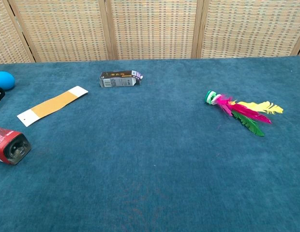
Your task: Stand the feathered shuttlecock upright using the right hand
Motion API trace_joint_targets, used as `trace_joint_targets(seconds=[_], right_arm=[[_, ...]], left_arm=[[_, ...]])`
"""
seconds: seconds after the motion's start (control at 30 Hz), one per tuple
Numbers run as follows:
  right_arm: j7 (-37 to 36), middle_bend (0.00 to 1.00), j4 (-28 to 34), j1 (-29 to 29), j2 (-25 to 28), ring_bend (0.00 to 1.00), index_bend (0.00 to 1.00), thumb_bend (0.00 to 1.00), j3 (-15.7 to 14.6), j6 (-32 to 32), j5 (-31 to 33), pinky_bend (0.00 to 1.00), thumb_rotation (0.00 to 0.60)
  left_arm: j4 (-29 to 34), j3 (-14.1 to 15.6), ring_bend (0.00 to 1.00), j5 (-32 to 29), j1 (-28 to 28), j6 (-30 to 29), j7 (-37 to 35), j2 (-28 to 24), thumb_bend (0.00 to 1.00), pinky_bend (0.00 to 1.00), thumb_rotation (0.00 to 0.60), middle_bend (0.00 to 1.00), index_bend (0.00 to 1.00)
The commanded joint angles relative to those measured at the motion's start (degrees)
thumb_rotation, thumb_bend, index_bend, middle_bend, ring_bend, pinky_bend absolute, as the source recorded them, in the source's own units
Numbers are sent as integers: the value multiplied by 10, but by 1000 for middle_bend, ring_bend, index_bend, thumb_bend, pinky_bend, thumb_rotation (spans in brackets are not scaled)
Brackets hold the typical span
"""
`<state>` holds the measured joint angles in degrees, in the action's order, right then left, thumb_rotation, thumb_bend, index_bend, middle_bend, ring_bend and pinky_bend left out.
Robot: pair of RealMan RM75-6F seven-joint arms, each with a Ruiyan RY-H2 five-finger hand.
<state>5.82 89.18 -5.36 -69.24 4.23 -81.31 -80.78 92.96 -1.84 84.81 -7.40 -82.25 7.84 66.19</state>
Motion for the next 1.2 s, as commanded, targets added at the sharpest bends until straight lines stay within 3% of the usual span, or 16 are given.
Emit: trace_joint_targets(seconds=[0.03,0.93,1.2], right_arm=[[0,0,0,0,0,0,0,142,0,0,-1,0,600],[5,0,2,0,-16,0,2,143,-1,-24,-29,0,600],[37,0,27,-18,-57,0,162,144,9,-30,-51,0,600]], left_arm=[[0,0,0,1,0,-1,-1,0,60,0,600,0,0],[4,-1,0,4,2,-7,-1,-2,61,0,600,0,0],[6,-2,0,3,3,-9,-4,-4,60,0,600,0,0]])
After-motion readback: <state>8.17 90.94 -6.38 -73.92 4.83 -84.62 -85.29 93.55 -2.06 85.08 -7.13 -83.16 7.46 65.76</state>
